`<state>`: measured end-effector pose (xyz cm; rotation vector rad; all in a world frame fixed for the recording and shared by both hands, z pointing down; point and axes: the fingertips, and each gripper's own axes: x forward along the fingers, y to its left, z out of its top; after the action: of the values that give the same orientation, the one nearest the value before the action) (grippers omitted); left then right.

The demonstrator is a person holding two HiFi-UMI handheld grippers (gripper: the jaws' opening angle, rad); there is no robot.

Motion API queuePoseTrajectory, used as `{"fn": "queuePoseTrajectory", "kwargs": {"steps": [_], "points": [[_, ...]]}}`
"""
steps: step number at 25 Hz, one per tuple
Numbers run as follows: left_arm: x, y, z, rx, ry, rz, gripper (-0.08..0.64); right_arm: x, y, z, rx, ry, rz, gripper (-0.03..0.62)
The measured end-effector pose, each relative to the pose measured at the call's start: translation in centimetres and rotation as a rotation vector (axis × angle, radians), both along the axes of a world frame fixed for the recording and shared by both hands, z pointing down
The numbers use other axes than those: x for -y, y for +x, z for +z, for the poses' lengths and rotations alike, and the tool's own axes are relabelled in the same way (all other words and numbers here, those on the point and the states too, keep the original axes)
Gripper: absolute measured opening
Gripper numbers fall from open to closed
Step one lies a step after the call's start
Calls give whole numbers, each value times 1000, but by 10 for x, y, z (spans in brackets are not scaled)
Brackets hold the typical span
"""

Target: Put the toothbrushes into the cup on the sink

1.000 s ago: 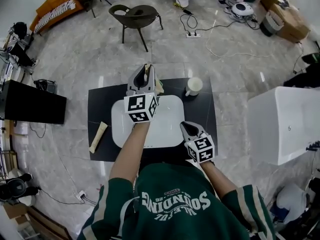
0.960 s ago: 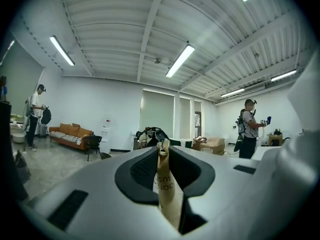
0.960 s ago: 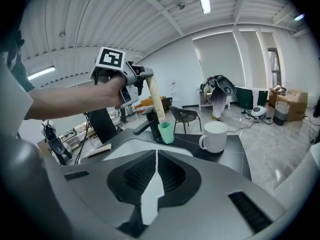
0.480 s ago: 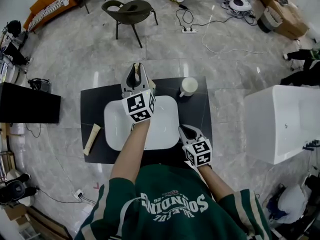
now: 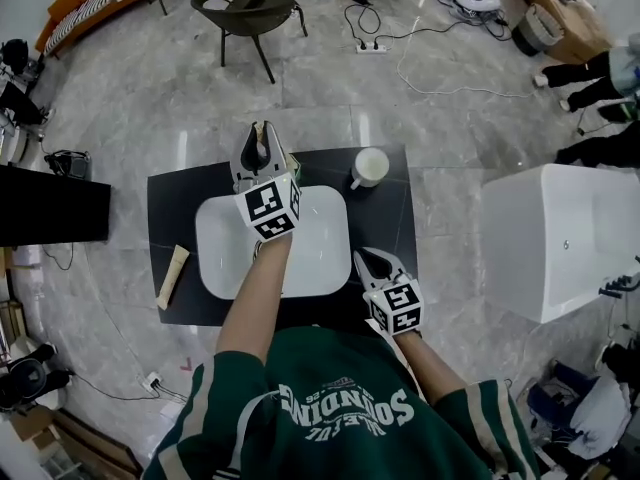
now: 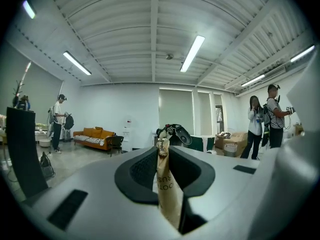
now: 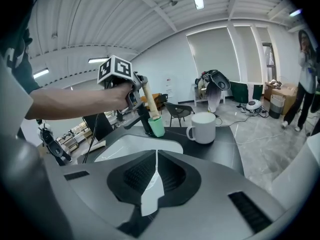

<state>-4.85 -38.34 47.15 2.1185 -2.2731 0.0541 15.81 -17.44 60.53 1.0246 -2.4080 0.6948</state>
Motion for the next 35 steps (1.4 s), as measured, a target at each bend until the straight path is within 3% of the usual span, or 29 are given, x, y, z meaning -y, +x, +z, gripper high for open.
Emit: {"fn": "queuePoseTrajectory", "kwargs": {"steps": [11, 19, 35], "points": [[4, 12, 32, 64, -39, 33, 67, 5, 6, 10, -8, -26, 15, 43], [2, 17, 21, 67, -29, 46, 69, -1, 7, 15, -14, -51, 17, 43], [-17, 25, 44, 109, -154, 85, 106, -10, 7, 9, -4, -29, 31, 43]]}}
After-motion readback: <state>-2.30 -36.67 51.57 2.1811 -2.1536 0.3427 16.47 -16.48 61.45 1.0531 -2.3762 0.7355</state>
